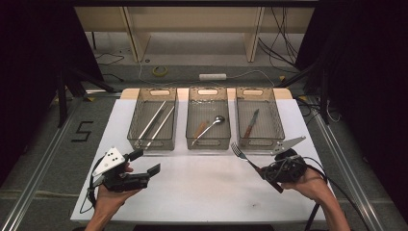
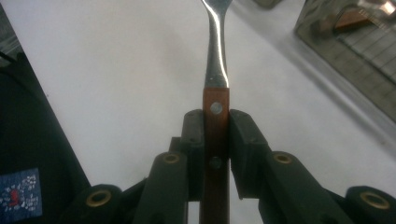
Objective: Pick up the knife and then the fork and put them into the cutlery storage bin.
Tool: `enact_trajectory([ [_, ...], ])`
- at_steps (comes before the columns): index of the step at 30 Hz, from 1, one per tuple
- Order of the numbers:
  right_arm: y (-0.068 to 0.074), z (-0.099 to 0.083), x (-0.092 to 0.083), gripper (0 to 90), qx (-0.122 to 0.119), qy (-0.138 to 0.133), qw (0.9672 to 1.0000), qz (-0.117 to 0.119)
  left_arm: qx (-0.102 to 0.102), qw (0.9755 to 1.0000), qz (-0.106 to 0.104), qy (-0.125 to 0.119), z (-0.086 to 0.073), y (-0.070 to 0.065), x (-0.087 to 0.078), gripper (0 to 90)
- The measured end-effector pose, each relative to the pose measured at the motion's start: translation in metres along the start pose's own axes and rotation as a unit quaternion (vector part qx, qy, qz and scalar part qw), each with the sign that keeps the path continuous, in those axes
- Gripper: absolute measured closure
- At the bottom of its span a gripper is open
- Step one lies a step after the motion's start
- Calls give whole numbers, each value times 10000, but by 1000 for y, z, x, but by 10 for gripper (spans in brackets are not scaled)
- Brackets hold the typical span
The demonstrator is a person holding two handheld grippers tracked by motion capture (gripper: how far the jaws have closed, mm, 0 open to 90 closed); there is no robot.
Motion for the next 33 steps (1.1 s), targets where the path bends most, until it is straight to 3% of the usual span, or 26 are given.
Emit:
enact_trajectory([
  [9,-13,30,-14,774,139,-421,9990,-89,-31,10000,-10,-4,0,0,0,155],
  [12,-19,38,-15,775,148,-458,9986,-212,10,10000,-30,15,0,-1,1,156],
  [33,-40,84,-19,774,288,-760,9960,-366,18,10000,-25,10,0,-1,1,155],
])
Point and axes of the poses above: each handheld gripper's, and its own axes: x roughly forward along the jaws, z roughly out of its top, y roughly to its left, the point moved 10 cm from there along x, roughly forward along the jaws, and after that the axes turned 6 degrees about x, right-handed, at the moved point
